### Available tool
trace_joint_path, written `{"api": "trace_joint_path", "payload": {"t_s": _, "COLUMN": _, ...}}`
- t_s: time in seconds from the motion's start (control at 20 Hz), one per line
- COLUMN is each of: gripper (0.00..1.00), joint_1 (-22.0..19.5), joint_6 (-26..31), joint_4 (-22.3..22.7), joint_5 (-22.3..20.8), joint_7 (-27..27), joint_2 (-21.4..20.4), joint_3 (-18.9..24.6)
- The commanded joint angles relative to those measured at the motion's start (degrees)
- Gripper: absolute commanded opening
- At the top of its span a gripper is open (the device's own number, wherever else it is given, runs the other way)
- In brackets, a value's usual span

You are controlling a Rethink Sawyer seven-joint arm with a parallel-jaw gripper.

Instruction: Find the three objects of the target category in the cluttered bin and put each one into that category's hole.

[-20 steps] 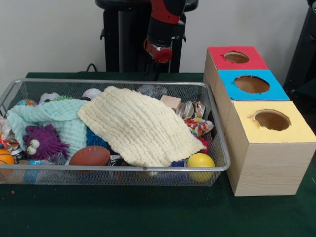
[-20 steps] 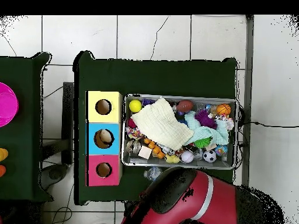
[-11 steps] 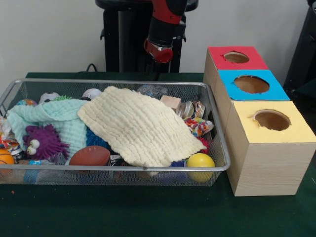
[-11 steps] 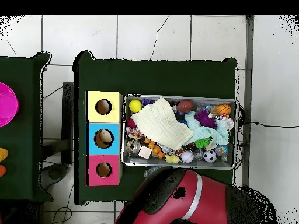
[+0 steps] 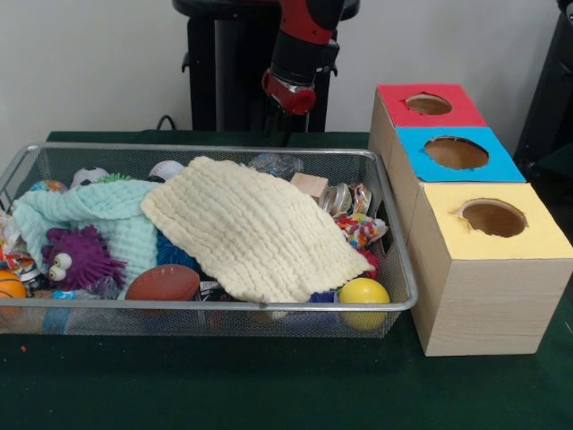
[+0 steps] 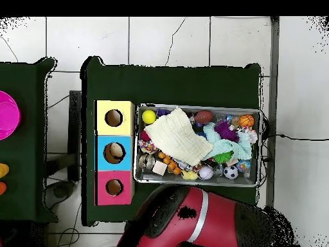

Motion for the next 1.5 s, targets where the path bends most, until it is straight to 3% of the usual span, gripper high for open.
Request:
{"api": "trace_joint_path", "payload": {"t_s": 0.05, "gripper": 1.00, "joint_1": 2.92, "joint_6": 15.34, "joint_4": -18.12, "joint_5": 7.83, "joint_7": 8.17, "joint_2": 14.92, "joint_3": 6.92}}
{"api": "trace_joint_path", "payload": {"t_s": 0.55, "gripper": 1.00, "joint_1": 2.86, "joint_6": 18.66, "joint_4": -19.09, "joint_5": 9.86, "joint_7": 8.85, "joint_2": 15.79, "joint_3": 6.66}}
{"api": "trace_joint_path", "payload": {"t_s": 0.7, "gripper": 1.00, "joint_1": 1.77, "joint_6": 17.55, "joint_4": -22.16, "joint_5": 7.85, "joint_7": 9.76, "joint_2": 19.02, "joint_3": 6.94}}
{"api": "trace_joint_path", "payload": {"t_s": 1.0, "gripper": 1.00, "joint_1": 1.24, "joint_6": 15.66, "joint_4": -23.55, "joint_5": 5.68, "joint_7": 11.37, "joint_2": 20.74, "joint_3": 7.46}}
{"api": "trace_joint_path", "payload": {"t_s": 1.3, "gripper": 1.00, "joint_1": -0.62, "joint_6": 15.82, "joint_4": -21.43, "joint_5": 3.50, "joint_7": 11.87, "joint_2": 19.26, "joint_3": 8.03}}
{"api": "trace_joint_path", "payload": {"t_s": 1.5, "gripper": 1.00, "joint_1": -0.36, "joint_6": 16.77, "joint_4": -18.00, "joint_5": 4.67, "joint_7": 11.66, "joint_2": 16.22, "joint_3": 8.33}}
